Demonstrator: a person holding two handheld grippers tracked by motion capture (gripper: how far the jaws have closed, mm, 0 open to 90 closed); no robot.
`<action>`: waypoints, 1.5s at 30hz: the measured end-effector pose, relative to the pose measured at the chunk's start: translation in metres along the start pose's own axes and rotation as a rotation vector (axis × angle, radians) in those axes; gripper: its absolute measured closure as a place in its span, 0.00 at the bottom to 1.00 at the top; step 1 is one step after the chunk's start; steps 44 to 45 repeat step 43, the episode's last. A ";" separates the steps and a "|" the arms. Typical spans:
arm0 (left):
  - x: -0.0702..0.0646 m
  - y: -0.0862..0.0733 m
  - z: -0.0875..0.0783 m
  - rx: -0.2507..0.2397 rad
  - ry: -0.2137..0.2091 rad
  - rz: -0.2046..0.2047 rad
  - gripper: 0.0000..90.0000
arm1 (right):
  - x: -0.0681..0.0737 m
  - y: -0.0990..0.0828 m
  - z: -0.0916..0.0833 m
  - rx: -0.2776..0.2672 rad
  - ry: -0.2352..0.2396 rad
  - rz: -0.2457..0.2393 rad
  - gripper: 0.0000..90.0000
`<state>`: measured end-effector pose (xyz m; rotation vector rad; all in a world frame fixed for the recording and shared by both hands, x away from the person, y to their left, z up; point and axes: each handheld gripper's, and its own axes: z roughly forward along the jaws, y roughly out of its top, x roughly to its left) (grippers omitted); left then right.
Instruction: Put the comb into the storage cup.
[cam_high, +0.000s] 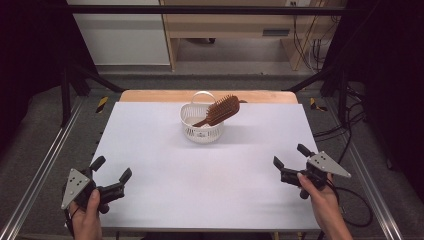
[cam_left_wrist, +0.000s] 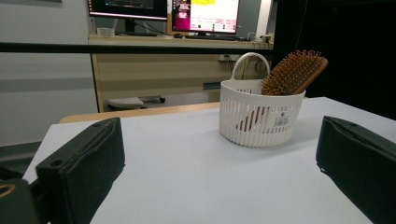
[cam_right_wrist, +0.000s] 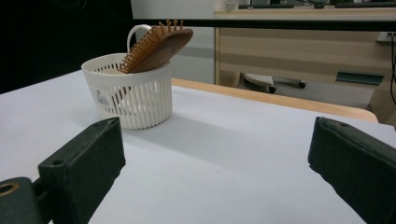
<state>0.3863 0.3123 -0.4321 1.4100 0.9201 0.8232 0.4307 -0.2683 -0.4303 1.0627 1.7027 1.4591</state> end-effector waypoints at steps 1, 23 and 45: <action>0.000 0.000 0.000 0.002 -0.002 0.001 0.01 | 0.001 -0.001 0.000 0.003 0.002 0.003 0.04; -0.002 0.003 -0.003 -0.054 -0.020 -0.021 0.01 | 0.023 -0.016 0.016 0.014 0.102 -0.020 0.05; -0.006 -0.003 0.007 0.014 -0.002 -0.012 0.01 | 0.031 -0.018 0.038 0.026 0.098 -0.027 0.05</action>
